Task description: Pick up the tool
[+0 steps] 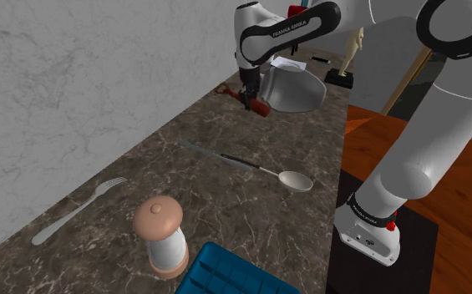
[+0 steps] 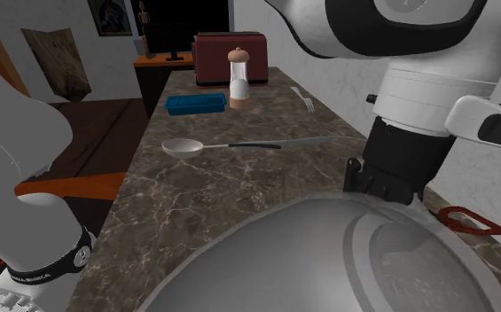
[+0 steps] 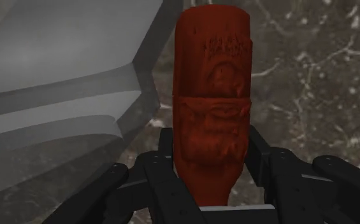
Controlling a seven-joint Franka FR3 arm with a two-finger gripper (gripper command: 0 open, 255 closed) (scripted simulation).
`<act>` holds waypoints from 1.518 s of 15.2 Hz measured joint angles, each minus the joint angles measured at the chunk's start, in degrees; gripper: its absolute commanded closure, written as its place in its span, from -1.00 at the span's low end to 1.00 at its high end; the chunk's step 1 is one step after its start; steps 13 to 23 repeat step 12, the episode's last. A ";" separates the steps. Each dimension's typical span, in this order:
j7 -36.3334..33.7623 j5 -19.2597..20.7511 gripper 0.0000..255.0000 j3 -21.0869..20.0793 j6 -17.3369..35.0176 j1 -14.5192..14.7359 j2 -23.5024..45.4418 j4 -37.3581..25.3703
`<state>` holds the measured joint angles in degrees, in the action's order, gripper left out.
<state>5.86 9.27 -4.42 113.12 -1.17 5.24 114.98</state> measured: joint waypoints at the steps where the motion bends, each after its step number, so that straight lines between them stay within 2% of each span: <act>1: 0.11 -0.11 1.00 -0.06 -0.63 0.04 -0.33 -0.34; 12: 1.24 -0.69 1.00 -0.18 -8.31 0.05 -2.46 -5.88; 23: 1.24 -0.69 1.00 -0.18 -8.31 0.05 -2.46 -5.88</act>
